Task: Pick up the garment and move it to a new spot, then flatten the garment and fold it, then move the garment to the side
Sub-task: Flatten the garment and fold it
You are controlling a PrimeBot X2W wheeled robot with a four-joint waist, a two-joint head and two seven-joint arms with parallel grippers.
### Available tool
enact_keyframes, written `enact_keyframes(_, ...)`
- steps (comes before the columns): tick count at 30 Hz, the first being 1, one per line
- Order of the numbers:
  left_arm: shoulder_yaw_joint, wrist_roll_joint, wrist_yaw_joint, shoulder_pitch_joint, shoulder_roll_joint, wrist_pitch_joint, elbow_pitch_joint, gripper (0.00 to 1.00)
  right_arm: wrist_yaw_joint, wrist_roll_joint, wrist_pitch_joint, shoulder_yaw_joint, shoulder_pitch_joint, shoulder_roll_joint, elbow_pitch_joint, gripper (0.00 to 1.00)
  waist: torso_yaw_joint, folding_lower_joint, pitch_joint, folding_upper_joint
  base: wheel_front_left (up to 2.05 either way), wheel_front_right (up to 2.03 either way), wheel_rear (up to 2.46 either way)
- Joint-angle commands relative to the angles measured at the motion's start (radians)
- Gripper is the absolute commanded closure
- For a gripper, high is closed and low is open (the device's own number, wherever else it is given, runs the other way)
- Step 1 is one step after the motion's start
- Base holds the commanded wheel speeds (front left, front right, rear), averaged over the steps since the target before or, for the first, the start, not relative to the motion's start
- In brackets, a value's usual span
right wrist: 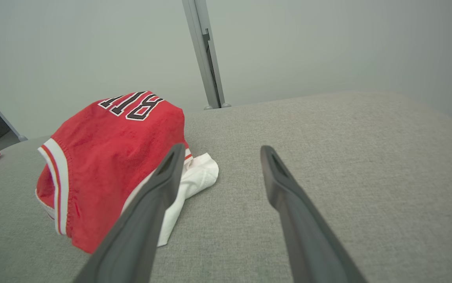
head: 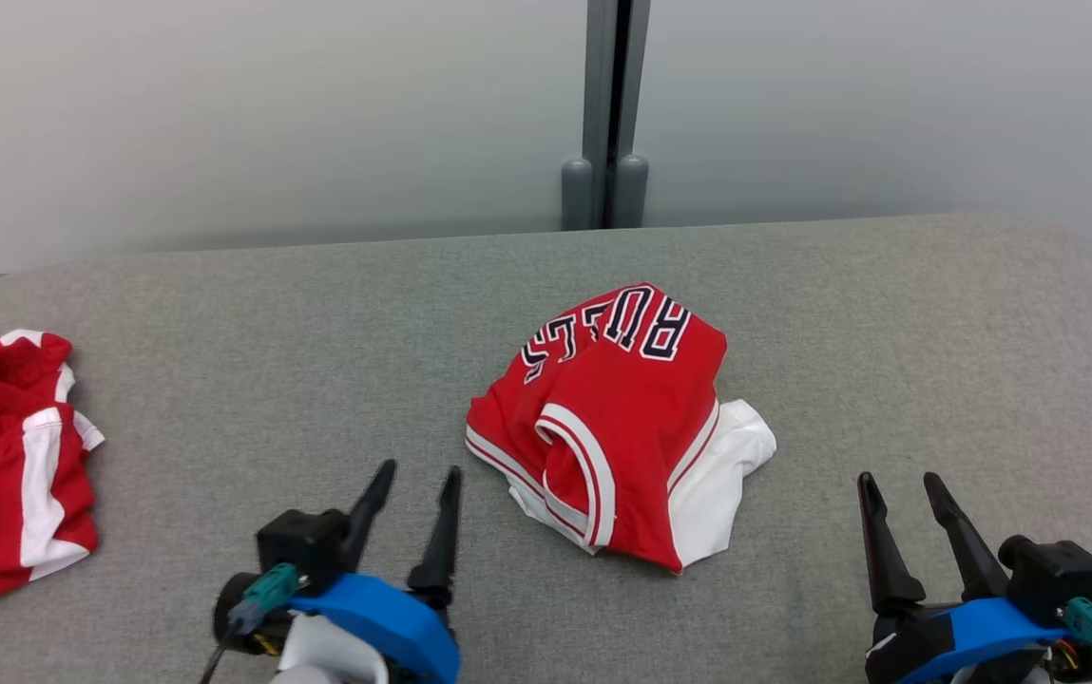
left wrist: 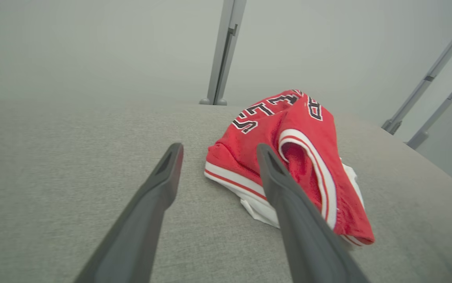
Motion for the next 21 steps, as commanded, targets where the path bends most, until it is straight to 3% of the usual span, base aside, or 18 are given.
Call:
enact_keyframes(1,-0.018,-0.014,-0.013,-0.016,-0.012,0.027,0.005,0.0,0.0,-0.002,-0.001,0.007,-0.014,-0.005,-0.003,0.0,-0.008,-0.0001,0.005,0.0,0.0,0.0,0.0)
enact_keyframes(5,-0.11,-0.045,-0.054,-0.054,-0.038,0.12,0.028,0.0,0.0,0.002,-0.004,0.028,-0.029,-0.006,0.004,0.0,-0.043,-0.0001,0.024,0.0,0.0,0.0,0.0)
enact_keyframes(12,-0.177,-0.111,-0.07,-0.096,-0.064,0.205,0.101,0.0,0.0,0.02,-0.017,0.063,-0.049,-0.005,0.017,0.0,-0.116,-0.0001,0.054,0.0,0.0,0.0,0.0)
enact_keyframes(21,-0.142,-0.126,0.012,-0.138,-0.071,0.208,0.184,0.0,0.0,0.027,-0.028,0.08,-0.06,-0.005,0.032,0.0,-0.185,-0.0001,0.075,0.0,0.0,0.0,0.0)
